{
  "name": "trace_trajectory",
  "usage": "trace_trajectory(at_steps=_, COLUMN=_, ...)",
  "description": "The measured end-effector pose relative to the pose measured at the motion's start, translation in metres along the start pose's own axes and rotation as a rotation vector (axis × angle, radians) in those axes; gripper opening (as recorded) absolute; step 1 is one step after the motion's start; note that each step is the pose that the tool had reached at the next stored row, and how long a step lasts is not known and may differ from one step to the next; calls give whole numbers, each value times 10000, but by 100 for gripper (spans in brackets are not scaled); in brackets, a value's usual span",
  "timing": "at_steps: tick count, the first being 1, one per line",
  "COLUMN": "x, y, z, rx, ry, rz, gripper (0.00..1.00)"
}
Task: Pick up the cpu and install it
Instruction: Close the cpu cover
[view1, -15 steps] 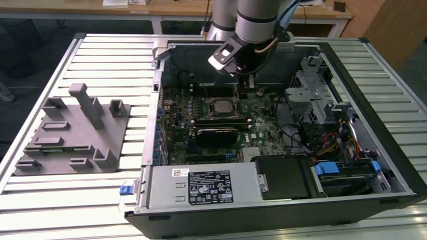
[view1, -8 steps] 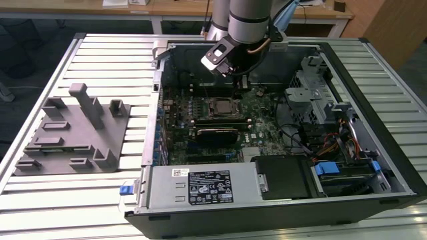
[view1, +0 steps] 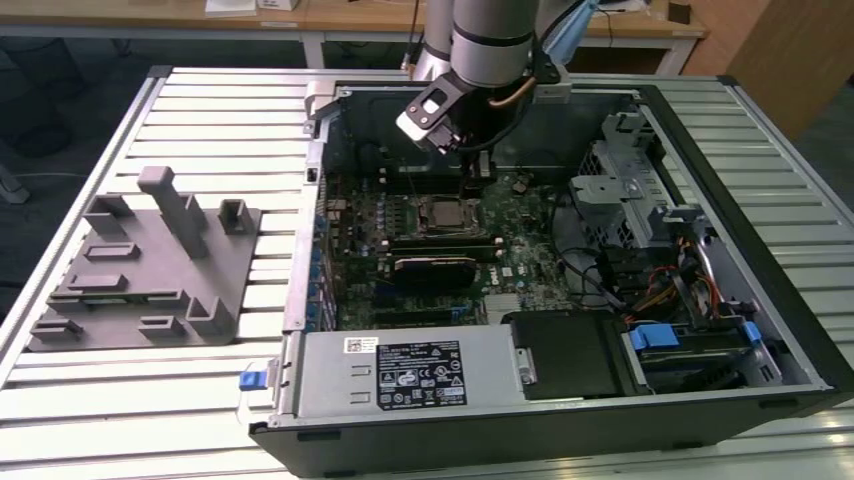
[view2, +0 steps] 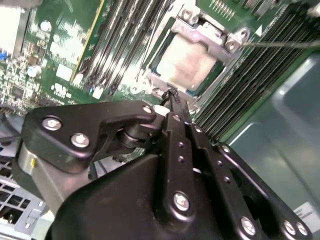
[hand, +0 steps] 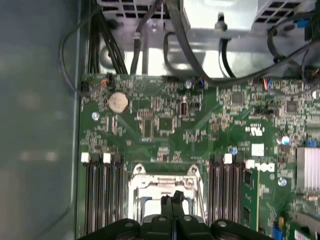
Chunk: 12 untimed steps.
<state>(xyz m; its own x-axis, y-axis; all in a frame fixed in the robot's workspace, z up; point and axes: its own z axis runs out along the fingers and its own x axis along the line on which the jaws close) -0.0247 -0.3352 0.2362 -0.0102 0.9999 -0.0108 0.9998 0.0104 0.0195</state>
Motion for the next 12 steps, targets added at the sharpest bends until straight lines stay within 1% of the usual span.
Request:
trace_trajectory(at_steps=3, x=1, y=-54, z=11, rx=1, ry=-1, rz=1, gripper=11)
trace_trajectory(at_steps=12, x=0, y=-120, z=126, rx=19, ry=-9, rz=1, gripper=11)
